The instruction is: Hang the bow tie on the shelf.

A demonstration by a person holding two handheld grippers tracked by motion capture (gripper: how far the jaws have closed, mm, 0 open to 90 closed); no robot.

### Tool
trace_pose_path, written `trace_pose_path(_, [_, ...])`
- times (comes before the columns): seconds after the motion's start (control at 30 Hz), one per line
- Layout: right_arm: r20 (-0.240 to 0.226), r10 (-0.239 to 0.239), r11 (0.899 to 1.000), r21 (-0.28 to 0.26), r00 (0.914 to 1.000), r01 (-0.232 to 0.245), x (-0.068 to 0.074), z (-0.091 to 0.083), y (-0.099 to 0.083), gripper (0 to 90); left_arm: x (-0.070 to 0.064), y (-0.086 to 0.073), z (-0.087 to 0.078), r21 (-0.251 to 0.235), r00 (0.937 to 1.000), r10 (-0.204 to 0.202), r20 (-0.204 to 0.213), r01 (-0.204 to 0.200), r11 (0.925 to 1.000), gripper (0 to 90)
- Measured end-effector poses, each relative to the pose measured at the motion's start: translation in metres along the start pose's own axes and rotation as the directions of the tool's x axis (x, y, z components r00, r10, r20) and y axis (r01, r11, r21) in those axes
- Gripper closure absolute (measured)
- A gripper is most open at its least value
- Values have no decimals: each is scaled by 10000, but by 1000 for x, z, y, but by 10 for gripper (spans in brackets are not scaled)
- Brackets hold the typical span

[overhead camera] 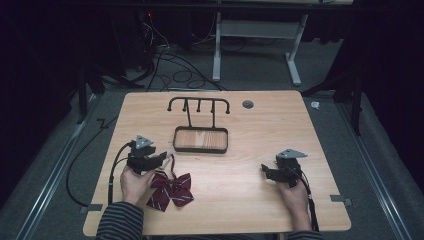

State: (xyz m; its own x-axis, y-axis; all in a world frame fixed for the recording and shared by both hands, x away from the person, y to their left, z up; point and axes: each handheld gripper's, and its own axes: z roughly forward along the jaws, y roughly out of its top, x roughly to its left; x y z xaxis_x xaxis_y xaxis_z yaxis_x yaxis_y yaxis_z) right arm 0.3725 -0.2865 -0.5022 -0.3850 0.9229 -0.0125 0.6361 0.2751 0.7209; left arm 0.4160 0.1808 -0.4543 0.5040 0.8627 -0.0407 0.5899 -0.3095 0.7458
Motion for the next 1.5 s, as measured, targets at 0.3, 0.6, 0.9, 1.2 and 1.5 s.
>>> trace_pose_path(0.3, [-5,-6,10000,-3,10000,6,0,0,0,321,-2,11,18,499,9998,217,-30,-216,9985,504])
trace_pose_path(0.6, [-8,8,10000,-2,10000,-8,0,0,0,321,-4,13,33,767,9998,197,-47,-193,9969,518])
trace_pose_path(0.9, [-7,10,10000,-6,10000,-10,0,0,0,321,0,10,46,1177,9999,-31,-145,47,9930,580])
trace_pose_path(1.2, [-26,27,10000,3,10000,-27,0,0,0,321,2,7,53,1487,9998,-88,-153,109,9888,675])
trace_pose_path(1.5, [-22,17,10000,6,10000,-17,0,0,0,320,1,6,55,1680,10000,40,39,-46,9858,812])
